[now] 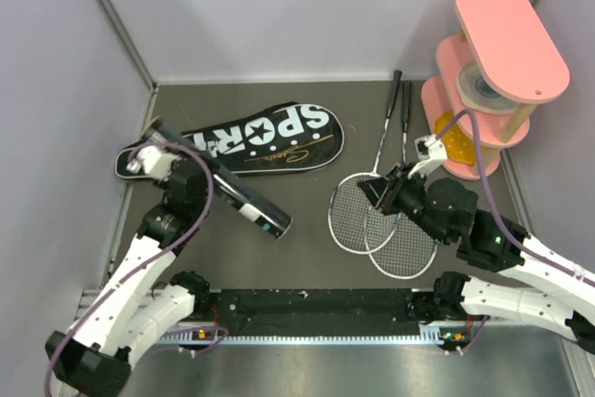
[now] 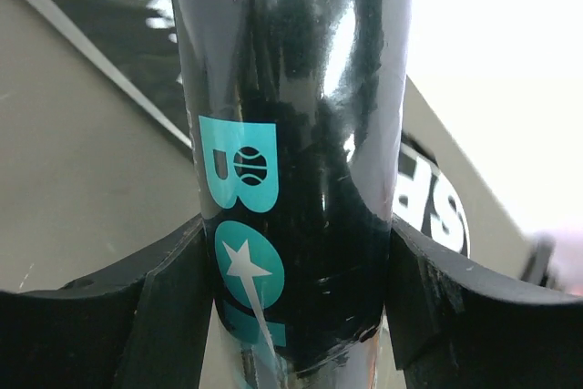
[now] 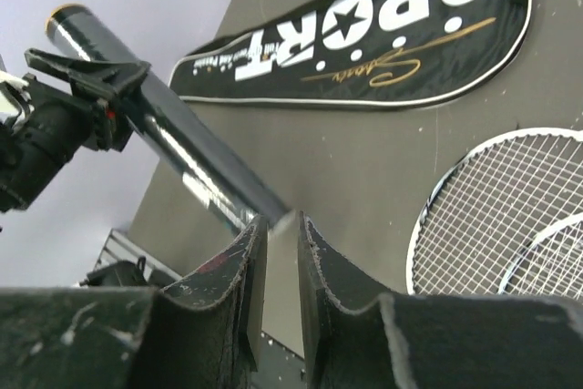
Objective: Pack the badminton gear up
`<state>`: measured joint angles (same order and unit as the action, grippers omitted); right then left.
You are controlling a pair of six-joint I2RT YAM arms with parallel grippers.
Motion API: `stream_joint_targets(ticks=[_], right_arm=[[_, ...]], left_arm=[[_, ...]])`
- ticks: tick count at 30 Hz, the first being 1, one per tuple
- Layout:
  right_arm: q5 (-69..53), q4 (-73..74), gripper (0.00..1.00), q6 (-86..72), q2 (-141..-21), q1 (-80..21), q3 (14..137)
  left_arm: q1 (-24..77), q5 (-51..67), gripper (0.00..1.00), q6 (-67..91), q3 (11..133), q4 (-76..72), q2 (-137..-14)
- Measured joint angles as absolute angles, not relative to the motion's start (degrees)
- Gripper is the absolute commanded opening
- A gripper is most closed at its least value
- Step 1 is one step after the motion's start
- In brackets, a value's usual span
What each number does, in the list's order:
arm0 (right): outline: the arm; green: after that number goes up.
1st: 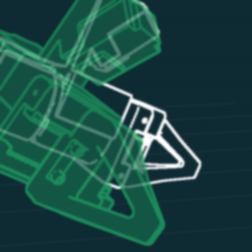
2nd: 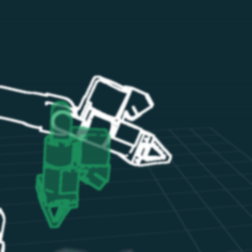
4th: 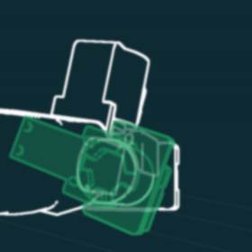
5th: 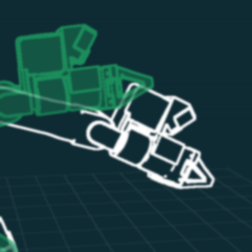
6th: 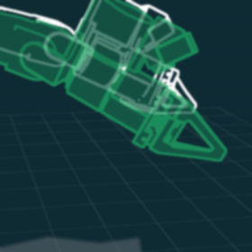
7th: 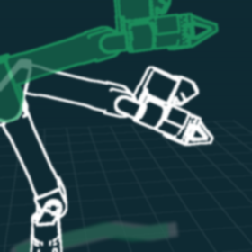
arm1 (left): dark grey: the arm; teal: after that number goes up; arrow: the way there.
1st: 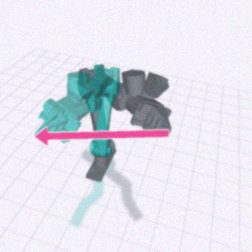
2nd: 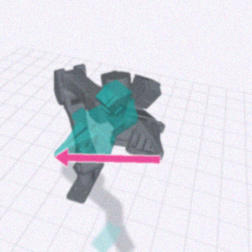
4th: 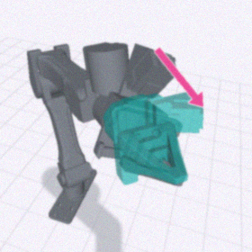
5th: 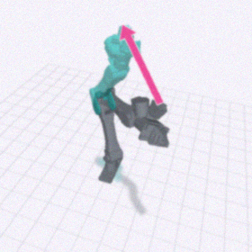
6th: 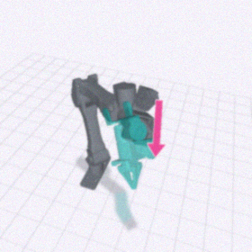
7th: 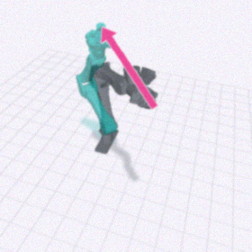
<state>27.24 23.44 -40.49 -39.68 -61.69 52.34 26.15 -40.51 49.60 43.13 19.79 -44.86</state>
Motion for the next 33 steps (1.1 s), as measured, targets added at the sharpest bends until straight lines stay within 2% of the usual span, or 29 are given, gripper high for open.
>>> stream_joint_targets(ticks=[7, 10, 14, 21, 29, 33], right_arm=[[22.85, 24.25, 0.18, -41.19, -40.36, -61.69, 52.03], [21.82, 24.29, 0.18, -41.19, -40.14, -61.67, 52.05], [20.27, 24.32, 0.17, -41.17, -40.64, -61.67, 52.05], [17.82, 24.29, 0.16, -41.41, -42.13, -61.63, 50.85], [16.38, 24.03, 0.14, -42.19, -41.95, -61.6, 48.25], [16.32, 23.79, 0.14, -42.28, -41.17, -61.6, 47.33]], left_arm=[[7.6, -43.44, 0.18, 77.76, 30.92, 27.59, -40.86], [3.97, -43.35, 0.2, 83.96, 26.87, 30.68, -41.34], [1.43, -43.03, 0.27, 89.91, 23.75, 34.63, -42.28], [-0.21, -42.92, 0.38, 93.12, 22.13, 36.88, -41.87], [-1.52, -42.33, 0.4, 91.7, 19.94, 37.39, -46.17], [-1.72, -41.58, 0.48, 88.66, 20.47, 38.54, -48.05]])
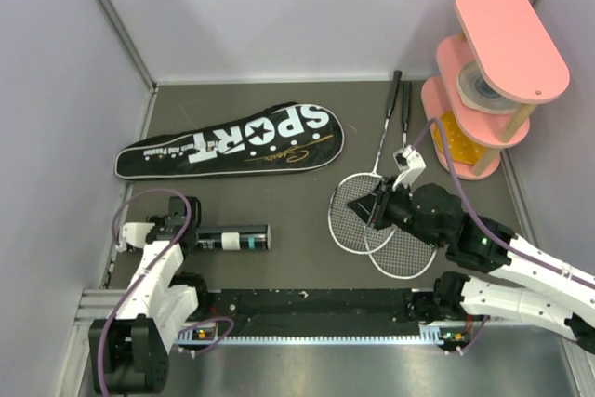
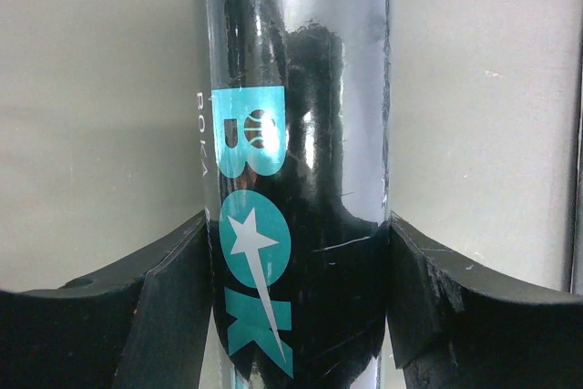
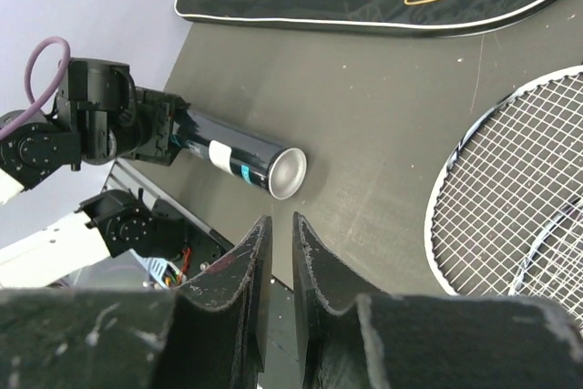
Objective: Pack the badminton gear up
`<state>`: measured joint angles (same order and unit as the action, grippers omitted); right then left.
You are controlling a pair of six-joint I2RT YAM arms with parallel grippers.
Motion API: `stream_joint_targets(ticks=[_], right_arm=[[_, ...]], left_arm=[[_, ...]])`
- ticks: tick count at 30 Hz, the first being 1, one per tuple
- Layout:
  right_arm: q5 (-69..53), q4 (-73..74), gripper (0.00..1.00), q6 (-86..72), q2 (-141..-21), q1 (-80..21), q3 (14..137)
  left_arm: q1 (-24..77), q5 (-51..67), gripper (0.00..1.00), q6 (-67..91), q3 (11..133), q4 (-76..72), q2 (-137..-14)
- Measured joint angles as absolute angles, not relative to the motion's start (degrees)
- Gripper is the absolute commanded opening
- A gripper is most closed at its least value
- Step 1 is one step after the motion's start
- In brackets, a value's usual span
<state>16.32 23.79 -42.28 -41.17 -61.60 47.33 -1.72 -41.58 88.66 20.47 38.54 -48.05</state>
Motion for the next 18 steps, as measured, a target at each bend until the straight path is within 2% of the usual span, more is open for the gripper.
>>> stream_joint_targets(ticks=[5, 11, 12, 16, 18], right_arm=[[16.32, 23.59, 0.13, -42.65, -39.48, -61.6, 47.22], [16.34, 23.44, 0.12, -42.7, -37.8, -61.6, 46.76], [16.34, 23.27, 0.12, -42.7, -37.56, -61.6, 46.52], [16.34, 23.4, 0.12, -42.72, -37.5, -61.6, 46.46], [16.32, 23.2, 0.12, -42.83, -37.5, -61.58, 46.09]], left_arm=[[-1.98, -41.1, 0.66, 86.15, 21.56, 38.81, -49.06], [-2.17, -39.48, 0.83, 84.6, 21.56, 39.03, -50.04], [-2.17, -39.42, 0.9, 84.29, 21.56, 39.05, -50.02], [-2.22, -39.53, 0.98, 82.37, 21.65, 39.05, -49.28], [-2.24, -39.97, 0.98, 80.9, 21.85, 39.05, -47.62]])
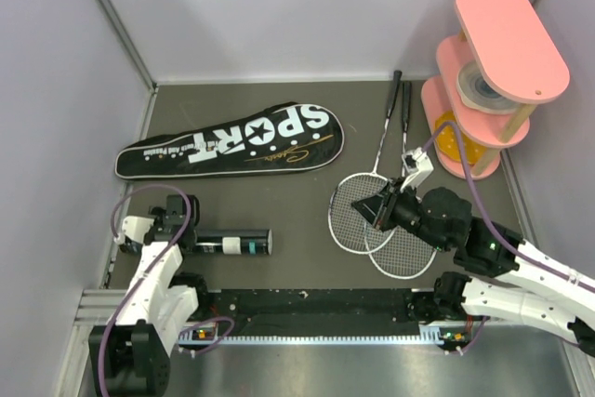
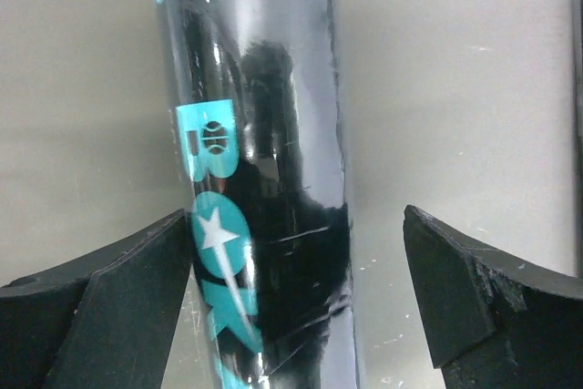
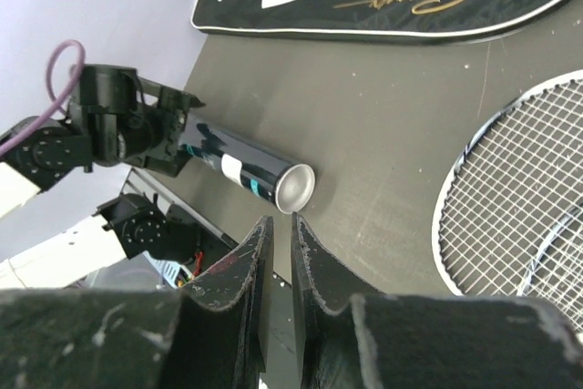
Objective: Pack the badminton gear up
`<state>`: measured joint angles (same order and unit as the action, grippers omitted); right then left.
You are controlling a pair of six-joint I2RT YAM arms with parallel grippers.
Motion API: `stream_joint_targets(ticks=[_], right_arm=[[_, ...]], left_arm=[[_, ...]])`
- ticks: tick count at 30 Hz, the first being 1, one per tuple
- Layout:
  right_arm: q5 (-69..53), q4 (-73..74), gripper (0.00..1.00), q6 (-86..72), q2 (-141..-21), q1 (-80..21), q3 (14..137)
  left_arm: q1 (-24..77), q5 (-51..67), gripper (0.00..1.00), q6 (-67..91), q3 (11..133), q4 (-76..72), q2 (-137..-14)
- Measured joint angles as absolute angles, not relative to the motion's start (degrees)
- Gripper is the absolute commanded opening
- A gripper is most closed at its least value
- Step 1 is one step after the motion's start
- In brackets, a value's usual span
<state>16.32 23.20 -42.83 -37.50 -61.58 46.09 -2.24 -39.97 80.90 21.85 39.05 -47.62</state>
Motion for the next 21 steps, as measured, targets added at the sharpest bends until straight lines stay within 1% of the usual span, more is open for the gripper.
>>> stream_joint_targets(ticks=[6, 10, 15, 16, 17, 18, 21], right_arm=[[16.32, 23.4, 0.12, -43.35, -37.93, -61.6, 45.36], [16.29, 23.4, 0.13, -43.33, -38.44, -61.58, 45.36], [16.32, 23.38, 0.13, -43.24, -39.68, -61.58, 45.36], [16.36, 23.38, 0.13, -43.13, -40.1, -61.58, 45.36], [16.34, 23.38, 0.13, -43.07, -40.66, -61.6, 45.36], [16.38, 23.38, 0.13, -43.05, -41.12, -61.58, 45.39], [16.4, 23.31, 0.14, -42.61, -43.55, -61.58, 45.45]], left_arm=[[-2.28, -39.81, 0.98, 75.42, 25.19, 39.99, -42.0], [-2.28, -37.82, 0.99, 71.59, 29.87, 41.08, -37.34], [-2.26, -32.42, 0.98, 68.14, 37.23, 42.09, -35.86], [-2.26, -31.05, 0.97, 67.13, 38.37, 41.93, -35.83], [-2.26, -29.71, 0.94, 66.0, 39.22, 41.39, -35.92], [-2.26, -28.45, 0.92, 64.47, 39.72, 40.47, -36.14], [-2.26, -22.94, 0.91, 57.49, 39.83, 33.5, -38.52]])
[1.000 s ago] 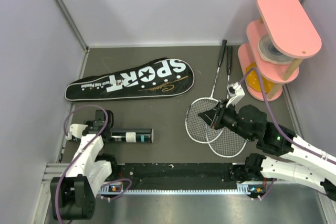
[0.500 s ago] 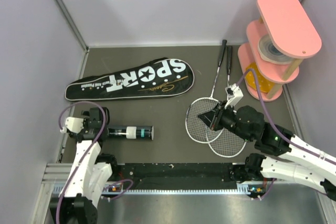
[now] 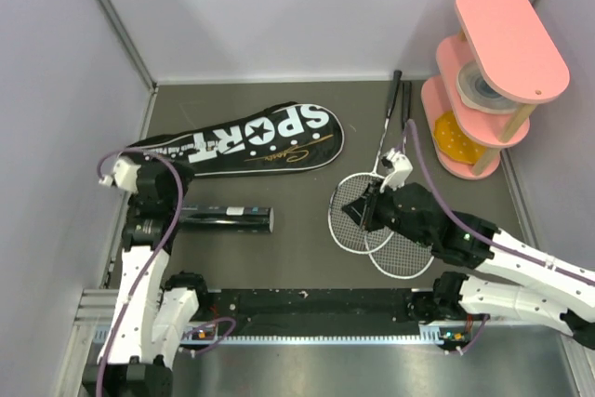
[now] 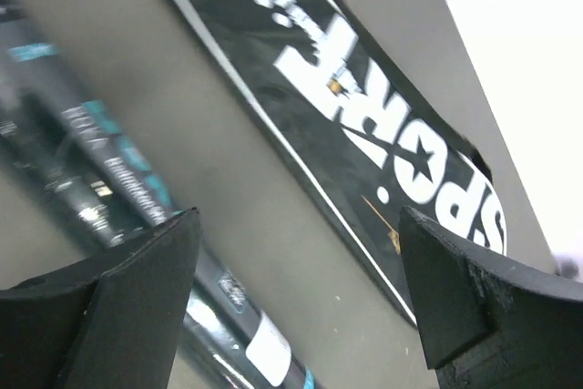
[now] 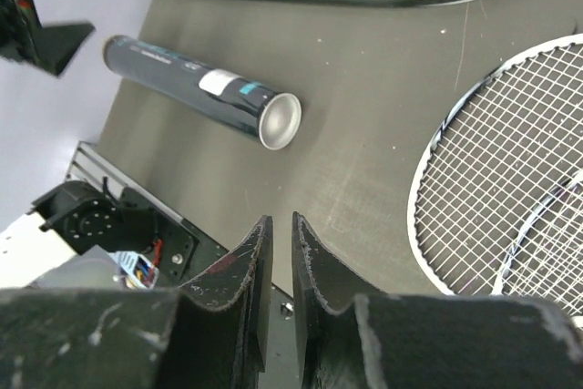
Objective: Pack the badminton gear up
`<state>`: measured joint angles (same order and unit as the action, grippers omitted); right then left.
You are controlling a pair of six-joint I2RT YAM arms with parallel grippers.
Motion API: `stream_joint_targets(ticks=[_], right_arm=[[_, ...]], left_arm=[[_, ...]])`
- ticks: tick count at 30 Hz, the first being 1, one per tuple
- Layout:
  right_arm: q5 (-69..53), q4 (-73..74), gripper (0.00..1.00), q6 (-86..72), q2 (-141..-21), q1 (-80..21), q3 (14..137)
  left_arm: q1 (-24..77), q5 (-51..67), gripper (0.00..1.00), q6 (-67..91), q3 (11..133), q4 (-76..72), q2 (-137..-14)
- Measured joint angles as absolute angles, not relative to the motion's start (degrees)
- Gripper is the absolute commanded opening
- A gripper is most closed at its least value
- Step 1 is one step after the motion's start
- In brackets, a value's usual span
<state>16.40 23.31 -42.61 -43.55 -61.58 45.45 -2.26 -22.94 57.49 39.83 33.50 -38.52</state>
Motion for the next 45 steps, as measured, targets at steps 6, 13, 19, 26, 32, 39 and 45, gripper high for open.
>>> stream_joint_targets(ticks=[6, 13, 19, 26, 32, 39, 45], right_arm=[[15.84, 23.09, 0.17, -41.95, -50.89, -60.88, 47.05], [9.34, 20.78, 0.19, -42.02, -56.99, -54.61, 47.35], [3.14, 19.51, 0.2, -41.56, -60.99, -51.07, 48.84], [-2.42, 18.35, 0.22, -41.1, -63.79, -46.09, 49.21], [-8.08, 16.01, 0.24, -41.1, -71.35, -42.52, 49.23], [-12.45, 15.35, 0.24, -40.58, -76.73, -42.13, 52.29], [-13.74, 13.87, 0.32, -40.99, -77.38, -42.06, 53.8]], left_arm=[[0.58, -9.08, 0.86, 42.59, 45.1, 18.41, -58.33], [4.01, 4.82, 0.77, 24.69, 69.38, 17.23, -89.19], [3.77, 12.91, 0.97, 12.21, 100.16, 24.32, -116.49], [3.79, 20.93, 0.98, 8.8, 111.9, 28.29, -131.94], [3.79, 20.08, 0.98, 7.35, 113.14, 27.46, -133.08], [3.79, 16.71, 0.98, 8.1, 115.55, 27.03, -133.67], [3.51, 12.91, 0.95, 15.38, 124.88, 30.89, -139.22]])
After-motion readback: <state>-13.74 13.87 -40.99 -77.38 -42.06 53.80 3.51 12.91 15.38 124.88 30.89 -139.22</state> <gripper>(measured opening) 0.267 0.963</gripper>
